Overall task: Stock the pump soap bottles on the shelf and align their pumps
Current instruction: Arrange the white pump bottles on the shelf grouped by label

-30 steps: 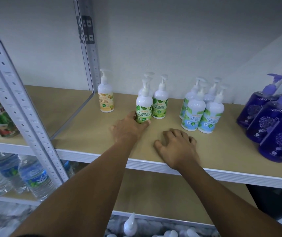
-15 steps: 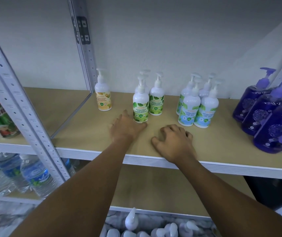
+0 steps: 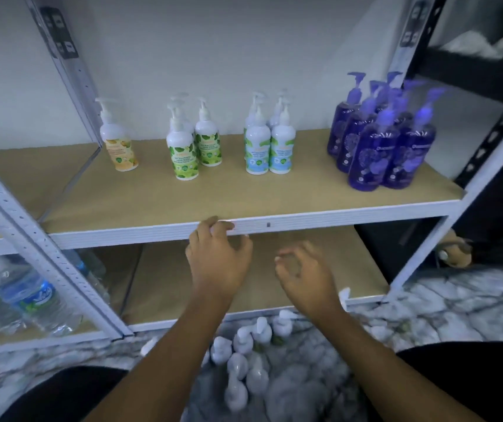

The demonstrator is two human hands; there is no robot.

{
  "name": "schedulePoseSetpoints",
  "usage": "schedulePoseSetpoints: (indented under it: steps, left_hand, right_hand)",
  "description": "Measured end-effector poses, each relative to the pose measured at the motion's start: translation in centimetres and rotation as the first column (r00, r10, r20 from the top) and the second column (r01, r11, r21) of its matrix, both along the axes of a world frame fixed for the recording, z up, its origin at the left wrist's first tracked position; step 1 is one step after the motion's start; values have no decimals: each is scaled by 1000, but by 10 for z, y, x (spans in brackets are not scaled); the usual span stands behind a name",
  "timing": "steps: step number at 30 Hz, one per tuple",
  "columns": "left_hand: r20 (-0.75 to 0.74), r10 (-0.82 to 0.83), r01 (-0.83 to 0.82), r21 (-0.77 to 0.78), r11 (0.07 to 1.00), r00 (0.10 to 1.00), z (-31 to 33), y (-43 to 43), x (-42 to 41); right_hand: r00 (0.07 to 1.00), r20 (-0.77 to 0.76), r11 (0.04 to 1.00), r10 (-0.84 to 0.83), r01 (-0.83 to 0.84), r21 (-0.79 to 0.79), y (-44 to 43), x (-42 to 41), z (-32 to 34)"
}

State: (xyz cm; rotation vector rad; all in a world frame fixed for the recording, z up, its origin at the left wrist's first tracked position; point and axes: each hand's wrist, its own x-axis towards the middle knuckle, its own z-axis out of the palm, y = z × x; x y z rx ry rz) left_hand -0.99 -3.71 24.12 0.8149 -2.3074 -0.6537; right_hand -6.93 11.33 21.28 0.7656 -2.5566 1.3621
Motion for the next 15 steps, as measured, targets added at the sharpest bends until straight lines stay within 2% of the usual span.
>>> schedulePoseSetpoints:
  steps: [4, 6, 9, 12, 14, 15]
  left_hand:
    - [5, -248, 241, 208, 948, 969, -30, 72, -5]
    - [29, -343, 312, 345, 885, 939, -50, 96, -10]
    - [92, -437, 345, 477, 808, 895, -79, 123, -22]
    - [188, -500, 312, 586, 747, 845, -111, 145, -37]
    - [227, -526, 285, 635, 718, 820, -133, 158, -50]
    - [242, -535, 281, 640, 715, 809, -144, 164, -57]
  right_hand:
    - [964, 232, 990, -132, 139, -10, 72, 20, -52]
    - [873, 421, 969, -245, 240, 65, 98, 27, -74]
    - [732, 565, 919, -382, 367, 145, 128, 32, -102]
    - [670, 579, 885, -465, 360, 294, 150, 25, -111]
    - [688, 388, 787, -613, 489, 377, 160, 12, -116]
    - [680, 341, 755, -650, 523, 397, 163, 3, -131]
